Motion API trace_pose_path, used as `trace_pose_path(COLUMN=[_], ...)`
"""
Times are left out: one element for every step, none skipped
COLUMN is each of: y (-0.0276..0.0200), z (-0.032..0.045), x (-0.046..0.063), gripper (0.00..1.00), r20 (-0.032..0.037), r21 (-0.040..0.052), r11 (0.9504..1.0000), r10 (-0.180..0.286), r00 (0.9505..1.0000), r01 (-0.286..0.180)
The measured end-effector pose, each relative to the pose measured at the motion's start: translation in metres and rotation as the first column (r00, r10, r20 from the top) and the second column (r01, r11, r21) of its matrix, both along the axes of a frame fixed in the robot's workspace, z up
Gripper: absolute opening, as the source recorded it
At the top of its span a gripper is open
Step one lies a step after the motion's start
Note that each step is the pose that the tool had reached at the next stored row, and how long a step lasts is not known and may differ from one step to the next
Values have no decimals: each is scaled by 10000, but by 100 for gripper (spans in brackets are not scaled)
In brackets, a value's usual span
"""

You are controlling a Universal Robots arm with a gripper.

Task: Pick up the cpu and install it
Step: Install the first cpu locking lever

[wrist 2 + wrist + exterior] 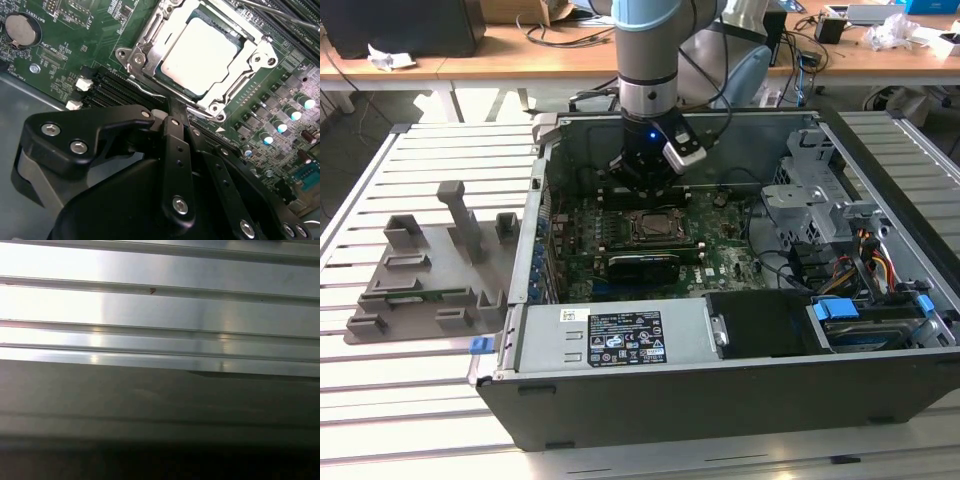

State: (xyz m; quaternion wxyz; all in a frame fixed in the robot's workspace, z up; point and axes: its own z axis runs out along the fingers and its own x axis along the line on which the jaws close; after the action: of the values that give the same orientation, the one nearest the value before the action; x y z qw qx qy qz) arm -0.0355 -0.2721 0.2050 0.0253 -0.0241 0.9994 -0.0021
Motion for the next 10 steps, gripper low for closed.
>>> trace_pose_path(y=[0,0,0,0,0,0,0,1,1,3], z=[0,0,0,0,0,0,0,-1,-1,-2], x=[9,16,21,30,36,47,53,61,73,86], gripper=[11,11,11,11,11,11,11,11,11,11], r20=[0,0,0,-1,0,0,0,0,-1,-2], r21=[-1,0,-1,0,-1,-1,-1,1,0,0], r11=[10000,10000,10000,10000,10000,10000,10000,10000,10000,10000], r10=[1,0,0,1,0,0,0,0,-1,-1], r00=[10000,10000,10000,10000,10000,10000,10000,10000,10000,10000], r01=[-1,0,0,-1,0,0,0,0,1,1])
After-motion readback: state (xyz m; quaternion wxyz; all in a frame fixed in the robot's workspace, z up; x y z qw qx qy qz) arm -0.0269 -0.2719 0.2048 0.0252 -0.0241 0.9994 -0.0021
